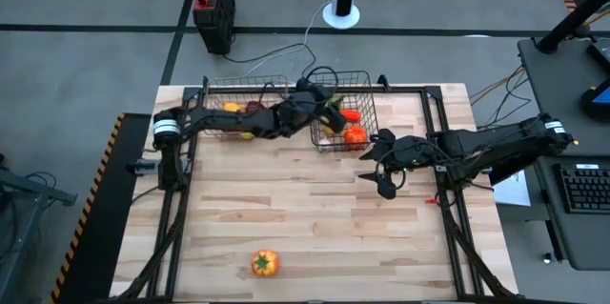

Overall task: Sort produce into baskets
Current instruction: Put the cucumber into the black wire basket, then put the tomato into the gold wire basket

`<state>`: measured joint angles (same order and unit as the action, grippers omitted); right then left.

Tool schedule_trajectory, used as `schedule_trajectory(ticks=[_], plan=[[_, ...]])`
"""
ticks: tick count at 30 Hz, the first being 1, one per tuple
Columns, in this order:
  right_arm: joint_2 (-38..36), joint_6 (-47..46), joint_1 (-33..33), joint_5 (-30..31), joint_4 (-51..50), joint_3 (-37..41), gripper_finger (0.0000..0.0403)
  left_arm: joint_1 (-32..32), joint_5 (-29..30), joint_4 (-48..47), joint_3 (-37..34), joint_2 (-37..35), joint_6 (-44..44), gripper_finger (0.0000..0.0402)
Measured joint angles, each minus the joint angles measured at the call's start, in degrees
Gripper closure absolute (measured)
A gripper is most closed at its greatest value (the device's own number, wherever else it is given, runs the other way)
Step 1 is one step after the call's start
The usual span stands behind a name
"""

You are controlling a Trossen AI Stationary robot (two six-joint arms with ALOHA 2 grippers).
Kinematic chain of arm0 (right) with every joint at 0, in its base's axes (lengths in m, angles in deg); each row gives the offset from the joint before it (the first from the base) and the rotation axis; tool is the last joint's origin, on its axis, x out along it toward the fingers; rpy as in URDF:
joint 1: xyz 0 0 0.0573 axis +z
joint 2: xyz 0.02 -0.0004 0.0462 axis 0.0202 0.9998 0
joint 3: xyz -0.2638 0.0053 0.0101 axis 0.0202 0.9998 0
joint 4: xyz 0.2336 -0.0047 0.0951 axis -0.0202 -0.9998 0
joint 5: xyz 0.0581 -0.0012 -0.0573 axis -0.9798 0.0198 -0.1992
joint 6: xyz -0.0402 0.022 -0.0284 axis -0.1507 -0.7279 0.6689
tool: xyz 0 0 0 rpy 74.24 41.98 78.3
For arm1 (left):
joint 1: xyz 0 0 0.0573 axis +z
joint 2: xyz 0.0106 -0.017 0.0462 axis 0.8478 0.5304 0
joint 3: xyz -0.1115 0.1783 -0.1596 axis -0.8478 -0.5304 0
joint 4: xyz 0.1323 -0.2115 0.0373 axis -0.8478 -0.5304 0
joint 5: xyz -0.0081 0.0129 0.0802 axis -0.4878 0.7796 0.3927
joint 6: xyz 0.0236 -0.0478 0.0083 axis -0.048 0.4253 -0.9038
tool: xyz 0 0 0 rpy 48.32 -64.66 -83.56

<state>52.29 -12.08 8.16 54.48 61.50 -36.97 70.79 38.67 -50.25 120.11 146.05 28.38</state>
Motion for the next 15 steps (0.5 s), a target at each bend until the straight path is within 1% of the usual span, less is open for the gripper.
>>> schedule_trajectory(ticks=[4,7,10,12,15], plan=[[0.0,-0.3,0.0,0.0,0.0,0.6,0.0154,-0.1,2.5,-7.9,4.2,1.4,0.0,0.0182],[0.0,-1.1,0.0,0.0,0.0,1.2,0.0154,-0.8,2.6,-15.7,7.3,1.4,-1.2,0.0157],[0.0,-1.8,0.0,0.0,0.0,2.0,0.0154,-3.1,3.8,-24.9,10.5,0.3,-1.2,0.0152],[0.0,-2.1,0.0,0.0,0.2,2.6,0.0154,-5.3,5.7,-32.2,13.4,-0.3,-0.7,0.0153],[0.0,-2.2,0.0,0.0,0.5,3.0,0.0154,-9.4,8.4,-47.5,18.4,-0.7,1.6,0.0159]])
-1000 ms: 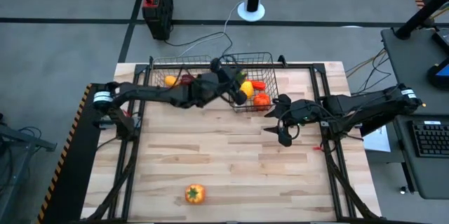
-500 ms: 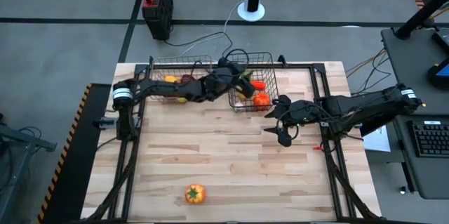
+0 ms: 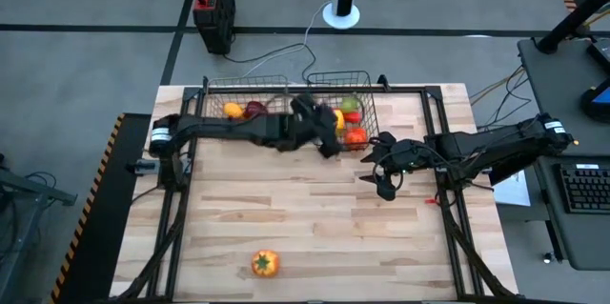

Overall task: Sort produce into baskets
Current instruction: Put the tomato into the gold wire basket

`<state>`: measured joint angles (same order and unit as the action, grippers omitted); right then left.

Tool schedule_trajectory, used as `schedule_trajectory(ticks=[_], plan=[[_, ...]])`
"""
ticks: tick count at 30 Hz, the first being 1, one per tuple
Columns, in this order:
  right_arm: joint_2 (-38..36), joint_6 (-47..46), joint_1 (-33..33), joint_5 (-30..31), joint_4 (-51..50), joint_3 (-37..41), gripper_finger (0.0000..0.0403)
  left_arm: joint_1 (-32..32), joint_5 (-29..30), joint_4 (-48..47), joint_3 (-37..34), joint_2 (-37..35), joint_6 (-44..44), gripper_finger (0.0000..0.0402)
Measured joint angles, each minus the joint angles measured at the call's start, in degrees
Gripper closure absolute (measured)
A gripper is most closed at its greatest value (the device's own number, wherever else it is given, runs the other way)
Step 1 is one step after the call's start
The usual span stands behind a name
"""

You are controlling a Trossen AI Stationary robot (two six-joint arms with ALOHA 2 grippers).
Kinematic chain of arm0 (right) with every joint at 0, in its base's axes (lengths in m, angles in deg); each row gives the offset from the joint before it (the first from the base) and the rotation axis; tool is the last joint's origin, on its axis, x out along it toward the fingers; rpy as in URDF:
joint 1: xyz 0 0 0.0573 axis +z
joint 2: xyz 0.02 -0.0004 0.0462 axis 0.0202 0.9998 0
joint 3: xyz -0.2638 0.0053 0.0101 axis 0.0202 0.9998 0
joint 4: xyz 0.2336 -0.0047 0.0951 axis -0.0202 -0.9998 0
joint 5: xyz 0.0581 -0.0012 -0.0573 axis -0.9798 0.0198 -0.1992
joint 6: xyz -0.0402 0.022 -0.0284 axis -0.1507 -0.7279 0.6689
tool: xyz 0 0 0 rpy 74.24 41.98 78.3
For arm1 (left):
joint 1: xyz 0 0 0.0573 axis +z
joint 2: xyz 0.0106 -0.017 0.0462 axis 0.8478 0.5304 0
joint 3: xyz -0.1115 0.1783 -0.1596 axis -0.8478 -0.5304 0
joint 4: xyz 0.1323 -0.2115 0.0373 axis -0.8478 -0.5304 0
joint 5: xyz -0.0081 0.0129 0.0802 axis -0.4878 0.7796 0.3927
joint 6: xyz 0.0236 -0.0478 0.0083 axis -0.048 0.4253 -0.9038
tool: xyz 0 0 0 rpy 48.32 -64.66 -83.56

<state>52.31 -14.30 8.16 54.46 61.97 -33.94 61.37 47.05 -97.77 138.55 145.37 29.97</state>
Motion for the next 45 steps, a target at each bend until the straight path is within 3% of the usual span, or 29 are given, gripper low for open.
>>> schedule_trajectory(ticks=[7,9,11,17,19,26,34,40,45], plan=[[0.0,-1.6,1.3,0.0,1.1,0.7,0.0154,-14.8,14.0,-27.6,5.4,0.0,13.6,0.0173],[0.0,-2.8,2.1,0.0,2.9,1.4,0.0154,-19.1,15.2,-32.8,6.1,-0.1,19.2,0.0176],[0.0,-4.1,2.8,0.0,5.0,2.0,0.0154,-23.0,12.9,-37.9,7.1,-0.3,24.2,0.0178],[2.2,-8.6,6.4,-0.1,7.4,2.8,0.0154,-31.6,-14.0,-45.3,9.0,-0.3,35.2,0.0178],[3.9,-9.4,7.8,0.0,8.5,2.8,0.0154,-34.2,-18.3,-44.5,9.0,-0.3,38.7,0.0178],[12.0,-12.3,12.0,-0.3,15.2,2.8,0.0154,-41.0,-18.9,-42.6,8.4,1.8,52.7,0.0178],[19.7,-16.0,15.0,-0.2,16.7,-0.2,0.0154,-47.4,-21.9,-47.7,8.4,4.3,65.8,0.0178],[26.7,-15.3,17.5,-0.2,16.7,-7.0,0.0154,-53.1,-16.3,-48.4,8.4,6.5,68.2,0.0178],[32.5,-14.9,18.6,-0.1,16.6,-12.7,0.0154,-55.1,-16.6,-48.5,8.4,7.7,70.7,0.0178]])
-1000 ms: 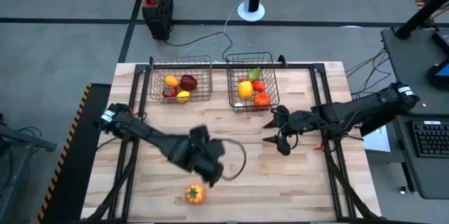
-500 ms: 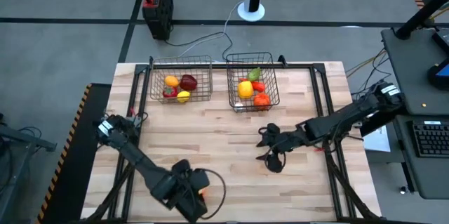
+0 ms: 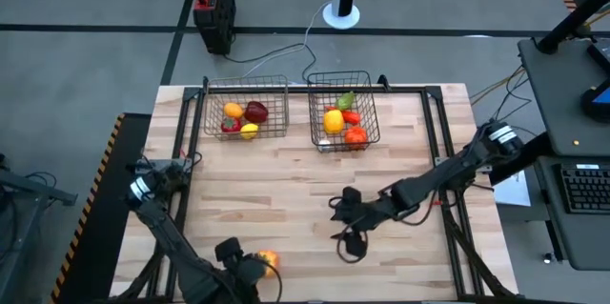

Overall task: Sort produce into baskets
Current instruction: Put the tomato into the gold wire basket

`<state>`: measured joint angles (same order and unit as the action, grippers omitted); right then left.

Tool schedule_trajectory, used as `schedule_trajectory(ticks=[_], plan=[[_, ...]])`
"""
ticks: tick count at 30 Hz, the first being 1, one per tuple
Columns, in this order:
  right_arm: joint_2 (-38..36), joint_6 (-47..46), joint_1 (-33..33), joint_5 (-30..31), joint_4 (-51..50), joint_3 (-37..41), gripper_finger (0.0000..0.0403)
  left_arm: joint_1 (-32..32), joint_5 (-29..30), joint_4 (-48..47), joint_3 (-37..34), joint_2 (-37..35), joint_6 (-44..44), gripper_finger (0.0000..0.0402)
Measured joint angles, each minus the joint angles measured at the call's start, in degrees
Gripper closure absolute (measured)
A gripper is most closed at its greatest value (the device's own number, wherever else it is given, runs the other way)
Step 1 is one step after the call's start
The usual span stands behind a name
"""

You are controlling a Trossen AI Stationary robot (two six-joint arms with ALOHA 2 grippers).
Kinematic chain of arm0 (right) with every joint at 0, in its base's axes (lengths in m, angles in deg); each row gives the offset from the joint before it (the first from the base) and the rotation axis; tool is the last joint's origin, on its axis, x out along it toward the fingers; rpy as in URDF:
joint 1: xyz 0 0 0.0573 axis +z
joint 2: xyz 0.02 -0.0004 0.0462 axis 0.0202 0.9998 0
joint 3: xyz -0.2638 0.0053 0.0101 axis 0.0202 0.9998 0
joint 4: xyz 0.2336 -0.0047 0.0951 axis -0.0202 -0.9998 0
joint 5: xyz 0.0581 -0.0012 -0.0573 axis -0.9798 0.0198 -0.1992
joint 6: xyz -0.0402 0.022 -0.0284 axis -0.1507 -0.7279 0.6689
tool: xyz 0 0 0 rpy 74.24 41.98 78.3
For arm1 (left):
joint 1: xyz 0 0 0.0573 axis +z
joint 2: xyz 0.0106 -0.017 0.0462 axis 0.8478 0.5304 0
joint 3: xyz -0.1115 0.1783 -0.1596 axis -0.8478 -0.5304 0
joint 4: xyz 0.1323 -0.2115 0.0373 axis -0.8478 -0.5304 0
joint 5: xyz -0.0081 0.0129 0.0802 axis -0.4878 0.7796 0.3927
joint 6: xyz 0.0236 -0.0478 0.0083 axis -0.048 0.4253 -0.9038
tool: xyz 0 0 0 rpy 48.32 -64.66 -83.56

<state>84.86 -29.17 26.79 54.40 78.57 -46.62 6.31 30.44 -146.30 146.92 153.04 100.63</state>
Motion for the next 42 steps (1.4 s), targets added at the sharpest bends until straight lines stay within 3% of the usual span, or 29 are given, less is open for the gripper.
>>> schedule_trajectory(ticks=[10,15,20,26,31,42], plan=[[12.8,6.2,4.0,2.7,0.1,-11.3,0.0154,-3.7,-1.9,-0.3,0.7,0.1,6.6,0.0177],[17.1,9.1,5.7,10.3,0.1,-14.9,0.0154,-4.6,0.9,0.0,0.5,0.2,11.4,0.0177],[19.8,10.5,6.2,11.1,0.5,-16.9,0.0154,-4.6,7.8,0.2,0.1,0.2,13.6,0.0173],[21.1,10.2,6.4,10.9,2.7,-17.2,0.0154,-4.6,8.4,0.4,-0.1,0.3,13.3,0.0126],[21.3,12.2,7.2,15.0,8.9,-17.0,0.0154,-5.3,13.9,0.9,-0.5,2.1,11.3,0.0075],[25.2,16.0,7.6,14.5,16.8,-16.6,0.0154,-5.6,14.2,1.2,-0.5,9.6,7.0,0.0006]])
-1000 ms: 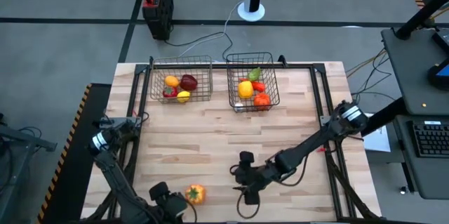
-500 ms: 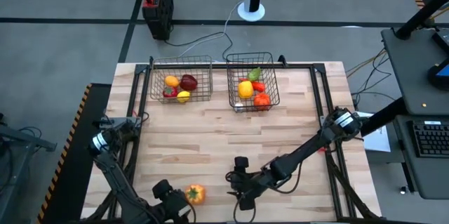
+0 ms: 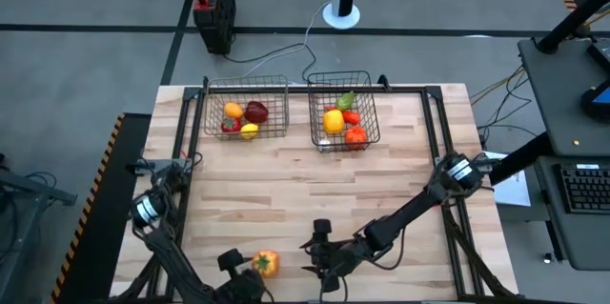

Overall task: Sort produce into baskets
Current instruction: Put the tomato into the gold wire basket

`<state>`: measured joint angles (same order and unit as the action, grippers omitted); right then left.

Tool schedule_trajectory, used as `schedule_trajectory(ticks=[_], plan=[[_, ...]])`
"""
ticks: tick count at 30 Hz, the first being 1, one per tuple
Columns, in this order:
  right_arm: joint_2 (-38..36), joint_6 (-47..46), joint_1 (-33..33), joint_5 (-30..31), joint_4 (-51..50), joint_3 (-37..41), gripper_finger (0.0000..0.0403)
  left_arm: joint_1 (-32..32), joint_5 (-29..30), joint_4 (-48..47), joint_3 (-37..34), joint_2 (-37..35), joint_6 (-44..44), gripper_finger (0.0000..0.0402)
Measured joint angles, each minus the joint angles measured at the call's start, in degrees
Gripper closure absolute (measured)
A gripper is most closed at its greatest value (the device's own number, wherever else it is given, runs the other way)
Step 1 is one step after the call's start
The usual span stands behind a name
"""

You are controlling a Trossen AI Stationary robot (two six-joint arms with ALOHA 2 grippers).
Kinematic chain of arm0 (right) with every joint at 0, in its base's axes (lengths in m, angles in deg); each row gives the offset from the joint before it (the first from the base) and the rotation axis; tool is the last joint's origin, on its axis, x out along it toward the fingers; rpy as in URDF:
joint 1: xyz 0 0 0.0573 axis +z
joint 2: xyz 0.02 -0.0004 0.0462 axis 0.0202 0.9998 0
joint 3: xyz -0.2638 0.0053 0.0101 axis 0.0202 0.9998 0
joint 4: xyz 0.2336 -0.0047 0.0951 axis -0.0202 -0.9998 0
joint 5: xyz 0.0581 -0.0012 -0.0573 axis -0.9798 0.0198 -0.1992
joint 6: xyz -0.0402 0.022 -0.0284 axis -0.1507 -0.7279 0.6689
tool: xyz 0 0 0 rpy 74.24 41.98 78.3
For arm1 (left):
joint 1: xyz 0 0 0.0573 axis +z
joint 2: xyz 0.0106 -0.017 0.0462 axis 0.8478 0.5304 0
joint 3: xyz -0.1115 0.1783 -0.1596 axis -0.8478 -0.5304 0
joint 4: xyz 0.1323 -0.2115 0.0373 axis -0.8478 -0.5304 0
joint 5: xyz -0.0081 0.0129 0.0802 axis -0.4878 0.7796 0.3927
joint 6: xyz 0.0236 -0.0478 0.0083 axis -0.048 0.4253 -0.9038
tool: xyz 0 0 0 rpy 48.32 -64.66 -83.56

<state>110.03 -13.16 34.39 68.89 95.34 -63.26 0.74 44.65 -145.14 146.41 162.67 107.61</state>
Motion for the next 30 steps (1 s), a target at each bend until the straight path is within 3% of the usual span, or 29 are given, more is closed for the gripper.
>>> schedule_trajectory(ticks=[7,19,24,30], plan=[[3.8,-0.5,-0.3,0.0,3.4,0.0,0.0154,-0.1,-0.1,-0.3,0.1,0.0,0.7,0.0002],[4.1,1.2,-1.0,0.1,6.3,-0.6,0.0154,0.0,-3.2,0.5,0.7,-0.2,0.1,0.0001],[5.5,4.0,-1.0,-1.4,12.2,-0.6,0.0154,0.1,1.9,-2.1,0.6,-0.3,-0.5,0.0001],[5.9,4.0,-1.0,-0.9,12.9,-0.6,0.0154,0.1,1.1,2.9,1.3,-0.4,-1.6,0.0001]])
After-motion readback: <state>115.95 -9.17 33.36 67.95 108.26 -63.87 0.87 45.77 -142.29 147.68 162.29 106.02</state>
